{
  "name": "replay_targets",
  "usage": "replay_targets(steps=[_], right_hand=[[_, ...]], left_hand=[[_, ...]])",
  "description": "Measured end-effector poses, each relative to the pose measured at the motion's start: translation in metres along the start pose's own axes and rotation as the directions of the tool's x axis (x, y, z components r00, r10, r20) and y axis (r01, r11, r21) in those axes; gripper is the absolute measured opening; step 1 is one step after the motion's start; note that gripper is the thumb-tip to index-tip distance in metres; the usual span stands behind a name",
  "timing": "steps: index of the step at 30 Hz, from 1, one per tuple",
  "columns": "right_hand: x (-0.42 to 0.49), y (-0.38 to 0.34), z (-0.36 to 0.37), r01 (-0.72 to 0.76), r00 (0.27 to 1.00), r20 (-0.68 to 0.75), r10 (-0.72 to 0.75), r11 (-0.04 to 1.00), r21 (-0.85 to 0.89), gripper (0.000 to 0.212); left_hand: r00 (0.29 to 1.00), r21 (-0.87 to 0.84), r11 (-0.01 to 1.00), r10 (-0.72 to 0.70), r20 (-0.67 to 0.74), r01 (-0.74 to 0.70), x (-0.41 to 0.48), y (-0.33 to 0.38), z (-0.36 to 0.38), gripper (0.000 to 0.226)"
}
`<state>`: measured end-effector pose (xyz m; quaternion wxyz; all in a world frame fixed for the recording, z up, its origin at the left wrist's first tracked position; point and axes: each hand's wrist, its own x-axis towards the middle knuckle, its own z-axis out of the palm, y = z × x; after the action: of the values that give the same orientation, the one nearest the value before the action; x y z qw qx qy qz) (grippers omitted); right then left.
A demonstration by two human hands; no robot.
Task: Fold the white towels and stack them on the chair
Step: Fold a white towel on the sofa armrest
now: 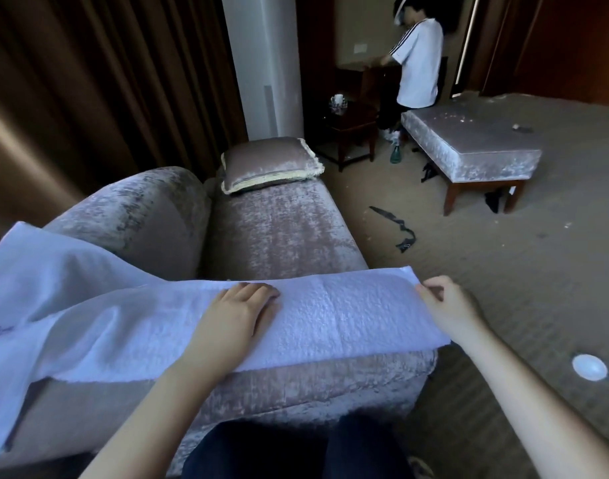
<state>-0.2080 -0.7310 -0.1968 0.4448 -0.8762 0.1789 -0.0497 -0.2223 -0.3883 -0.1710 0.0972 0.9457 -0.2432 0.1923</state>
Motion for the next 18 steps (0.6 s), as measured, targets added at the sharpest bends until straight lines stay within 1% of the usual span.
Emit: replay_targets(steps=[2, 4, 5, 7, 9, 11, 13, 15, 18], right_hand=[[-0.005, 0.002, -0.006, 0.024, 0.999, -0.029, -0.025, 0.999, -0.046, 0.019], [-0.012, 0.002, -0.012, 0.027, 0.999, -0.043, -0.033, 0.99, -0.137, 0.02], [-0.016, 0.001, -0.014, 0.039, 0.996, -0.073, -0.056, 0.975, -0.217, 0.024], [-0.025, -0.008, -0.014, 0.127, 0.965, -0.172, -0.198, 0.926, -0.354, 0.025], [-0.035, -0.027, -0.004, 0.282, 0.899, -0.21, -0.384, 0.875, -0.393, 0.02], [-0.045, -0.053, 0.017, 0.441, 0.826, -0.174, -0.537, 0.806, -0.395, 0.015], [-0.056, -0.078, 0.049, 0.585, 0.74, -0.119, -0.662, 0.721, -0.372, 0.012], [-0.072, -0.104, 0.086, 0.686, 0.669, -0.079, -0.739, 0.655, -0.317, 0.009], [-0.102, -0.147, 0.146, 0.807, 0.554, -0.019, -0.832, 0.543, -0.231, 0.007]], left_hand=[[0.999, -0.015, 0.999, -0.034, 0.0, 0.034, -0.003, 0.002, 0.003, 0.039], [1.0, 0.001, 1.0, -0.031, -0.001, 0.031, -0.004, 0.005, 0.003, 0.043], [1.0, 0.013, 1.0, -0.019, 0.002, 0.019, -0.005, 0.007, 0.002, 0.046], [1.0, 0.048, 0.999, 0.006, 0.008, -0.006, -0.007, 0.009, -0.003, 0.048], [0.999, 0.054, 0.998, 0.027, -0.027, -0.026, -0.014, 0.006, -0.015, 0.04], [0.995, 0.061, 0.998, 0.019, -0.1, -0.012, -0.026, -0.007, -0.035, 0.036], [0.987, 0.085, 0.994, -0.049, -0.154, 0.063, -0.048, -0.03, -0.06, 0.035], [0.969, 0.105, 0.981, -0.139, -0.203, 0.162, -0.077, -0.061, -0.087, 0.035], [0.914, 0.121, 0.944, -0.258, -0.314, 0.308, -0.133, -0.104, -0.121, 0.035]])
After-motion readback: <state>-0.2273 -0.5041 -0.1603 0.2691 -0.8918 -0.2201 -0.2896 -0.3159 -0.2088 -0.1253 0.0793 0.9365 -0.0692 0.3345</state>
